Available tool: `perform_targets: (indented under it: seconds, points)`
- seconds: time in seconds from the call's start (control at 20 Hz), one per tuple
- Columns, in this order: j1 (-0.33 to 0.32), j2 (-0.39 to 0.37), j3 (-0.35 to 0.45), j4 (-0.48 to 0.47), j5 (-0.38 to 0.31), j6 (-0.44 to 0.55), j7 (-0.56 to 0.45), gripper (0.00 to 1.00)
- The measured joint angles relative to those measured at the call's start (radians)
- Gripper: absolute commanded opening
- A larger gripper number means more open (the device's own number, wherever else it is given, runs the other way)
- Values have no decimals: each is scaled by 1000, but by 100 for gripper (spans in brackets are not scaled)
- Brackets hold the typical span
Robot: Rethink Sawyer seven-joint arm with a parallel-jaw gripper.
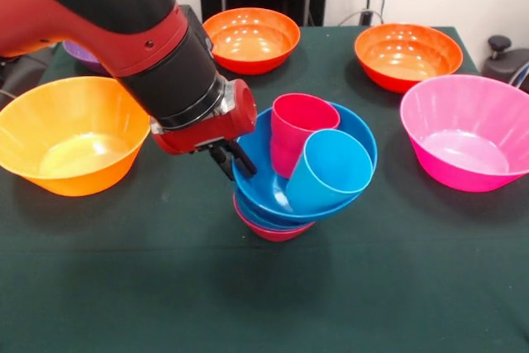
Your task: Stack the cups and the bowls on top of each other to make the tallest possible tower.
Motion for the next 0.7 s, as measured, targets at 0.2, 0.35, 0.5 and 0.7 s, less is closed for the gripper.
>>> perform_targets:
  seconds: [0.2, 0.35, 0.5, 0.7]
  points:
    - [-4, 9, 6, -13, -2, 0, -7, 0]
    - [-9, 15, 12, -21, -3, 0, -11, 0]
    - [-15, 19, 19, -21, -6, 0, -16, 0]
    - [-21, 21, 25, -21, -9, 0, -23, 0]
